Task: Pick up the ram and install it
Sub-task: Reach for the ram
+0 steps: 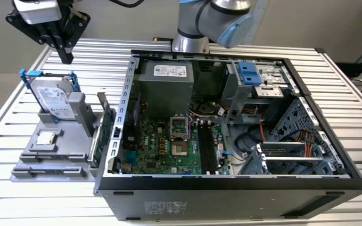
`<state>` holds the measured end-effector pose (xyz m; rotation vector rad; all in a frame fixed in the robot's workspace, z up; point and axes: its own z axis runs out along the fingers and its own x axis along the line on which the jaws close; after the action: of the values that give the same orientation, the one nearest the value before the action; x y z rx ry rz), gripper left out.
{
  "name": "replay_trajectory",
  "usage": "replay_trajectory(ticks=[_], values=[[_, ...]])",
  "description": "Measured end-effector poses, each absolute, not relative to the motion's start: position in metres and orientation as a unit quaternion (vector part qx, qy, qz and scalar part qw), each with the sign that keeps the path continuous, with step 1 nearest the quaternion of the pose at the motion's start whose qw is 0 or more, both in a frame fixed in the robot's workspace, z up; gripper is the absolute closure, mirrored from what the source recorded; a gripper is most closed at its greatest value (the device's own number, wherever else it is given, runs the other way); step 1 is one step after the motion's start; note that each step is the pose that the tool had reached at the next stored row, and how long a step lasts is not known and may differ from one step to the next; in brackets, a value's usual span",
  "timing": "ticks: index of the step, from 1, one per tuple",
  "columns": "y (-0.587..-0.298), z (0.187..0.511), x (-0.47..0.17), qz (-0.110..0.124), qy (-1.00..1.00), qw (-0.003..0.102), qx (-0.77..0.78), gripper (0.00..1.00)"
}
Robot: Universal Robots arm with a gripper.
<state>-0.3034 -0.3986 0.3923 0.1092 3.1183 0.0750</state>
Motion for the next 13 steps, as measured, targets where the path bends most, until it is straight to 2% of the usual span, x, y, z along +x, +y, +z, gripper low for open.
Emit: replay_trajectory(ticks=[13], values=[[-0.398,0.392,-0.328,0.024,0.999,0.01,0.035,1.0]])
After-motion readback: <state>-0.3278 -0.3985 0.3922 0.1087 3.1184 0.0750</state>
